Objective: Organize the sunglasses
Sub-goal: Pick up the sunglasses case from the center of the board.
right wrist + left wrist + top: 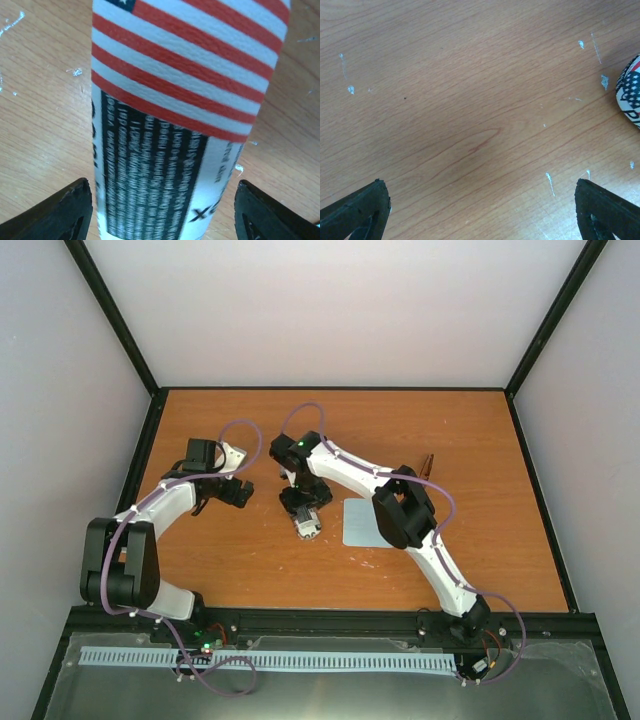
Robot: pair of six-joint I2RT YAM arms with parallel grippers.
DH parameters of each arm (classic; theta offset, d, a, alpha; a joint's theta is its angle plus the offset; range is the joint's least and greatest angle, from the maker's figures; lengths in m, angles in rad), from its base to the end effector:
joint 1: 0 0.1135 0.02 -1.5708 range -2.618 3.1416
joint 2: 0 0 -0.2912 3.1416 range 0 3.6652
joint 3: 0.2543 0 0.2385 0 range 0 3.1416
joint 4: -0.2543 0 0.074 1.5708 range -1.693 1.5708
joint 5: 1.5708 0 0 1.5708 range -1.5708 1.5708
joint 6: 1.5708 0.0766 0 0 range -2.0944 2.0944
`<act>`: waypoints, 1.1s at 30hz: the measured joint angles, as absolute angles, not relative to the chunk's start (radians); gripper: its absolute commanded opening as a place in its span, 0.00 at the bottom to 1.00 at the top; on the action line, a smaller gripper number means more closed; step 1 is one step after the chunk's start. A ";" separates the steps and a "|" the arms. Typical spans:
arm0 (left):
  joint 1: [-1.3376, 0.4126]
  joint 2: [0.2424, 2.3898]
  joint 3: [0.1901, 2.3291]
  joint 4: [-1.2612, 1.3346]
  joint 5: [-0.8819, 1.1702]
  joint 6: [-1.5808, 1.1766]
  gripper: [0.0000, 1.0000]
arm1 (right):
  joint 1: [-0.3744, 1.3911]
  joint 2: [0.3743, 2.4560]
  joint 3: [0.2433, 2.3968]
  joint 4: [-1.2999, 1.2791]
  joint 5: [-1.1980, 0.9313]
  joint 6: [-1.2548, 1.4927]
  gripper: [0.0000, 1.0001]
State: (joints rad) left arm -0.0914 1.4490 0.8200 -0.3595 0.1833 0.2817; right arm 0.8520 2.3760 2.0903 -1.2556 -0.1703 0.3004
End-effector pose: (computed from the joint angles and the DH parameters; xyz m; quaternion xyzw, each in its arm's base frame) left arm 0.2862 -0.0403 0.1905 0.2027 0.9325 -0.0601 0.2929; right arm 0.3015 0.3643 0.1584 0.2725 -0.9583 -0.0793 0.0340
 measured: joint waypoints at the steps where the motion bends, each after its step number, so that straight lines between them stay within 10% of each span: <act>1: -0.091 1.449 0.820 -0.359 0.183 0.282 1.00 | 0.854 2.376 2.093 -1.262 -0.163 0.303 0.74; 21: -0.091 1.454 0.820 -0.359 0.197 0.272 0.99 | 0.864 2.385 2.102 -1.283 -0.142 0.306 0.66; 33: -0.091 1.454 0.820 -0.358 0.213 0.271 0.99 | 0.876 2.402 2.110 -1.287 -0.129 0.303 0.33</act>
